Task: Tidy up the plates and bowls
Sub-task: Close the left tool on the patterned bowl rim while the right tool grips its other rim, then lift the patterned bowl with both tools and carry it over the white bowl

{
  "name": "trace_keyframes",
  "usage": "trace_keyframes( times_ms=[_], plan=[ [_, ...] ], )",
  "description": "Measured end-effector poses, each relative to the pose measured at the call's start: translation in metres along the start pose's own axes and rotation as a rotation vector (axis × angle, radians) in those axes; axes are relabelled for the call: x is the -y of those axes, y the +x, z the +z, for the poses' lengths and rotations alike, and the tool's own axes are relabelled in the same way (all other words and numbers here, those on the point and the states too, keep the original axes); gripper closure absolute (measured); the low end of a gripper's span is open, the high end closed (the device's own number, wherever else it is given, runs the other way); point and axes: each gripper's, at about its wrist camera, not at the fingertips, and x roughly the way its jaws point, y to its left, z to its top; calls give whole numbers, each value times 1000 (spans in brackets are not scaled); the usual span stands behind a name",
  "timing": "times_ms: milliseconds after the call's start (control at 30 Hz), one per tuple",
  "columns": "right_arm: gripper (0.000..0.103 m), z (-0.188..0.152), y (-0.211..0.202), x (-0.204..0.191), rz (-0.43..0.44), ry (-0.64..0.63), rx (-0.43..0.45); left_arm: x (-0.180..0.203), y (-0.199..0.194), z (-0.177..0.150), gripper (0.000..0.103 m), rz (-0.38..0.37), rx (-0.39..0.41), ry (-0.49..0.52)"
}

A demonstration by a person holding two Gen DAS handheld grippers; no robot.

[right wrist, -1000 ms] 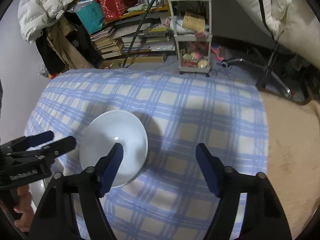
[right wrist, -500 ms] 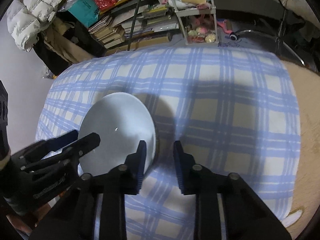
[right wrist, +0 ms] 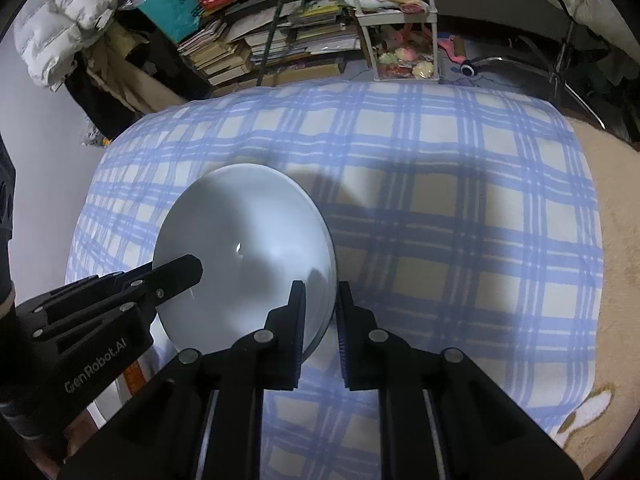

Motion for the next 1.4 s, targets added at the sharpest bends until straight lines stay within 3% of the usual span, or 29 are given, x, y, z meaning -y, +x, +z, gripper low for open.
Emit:
trace_keyframes(
  times_ms=[400,700,1067,1400],
  plan=[
    [87,-12,-39,-65,23,-78,58,-45,-56,-21,91,28,42,-27],
    [87,-38,-62,-119,20,-131,89,-73,-93,-62,91,79,58,-29],
    [87,-78,-76,-168,28,-192,99,-117,-127,-117,89,58,82,-120],
    [87,-109,-70,-199,70,-247,84,-154,-144,-146,89,39,94,-162]
  ],
)
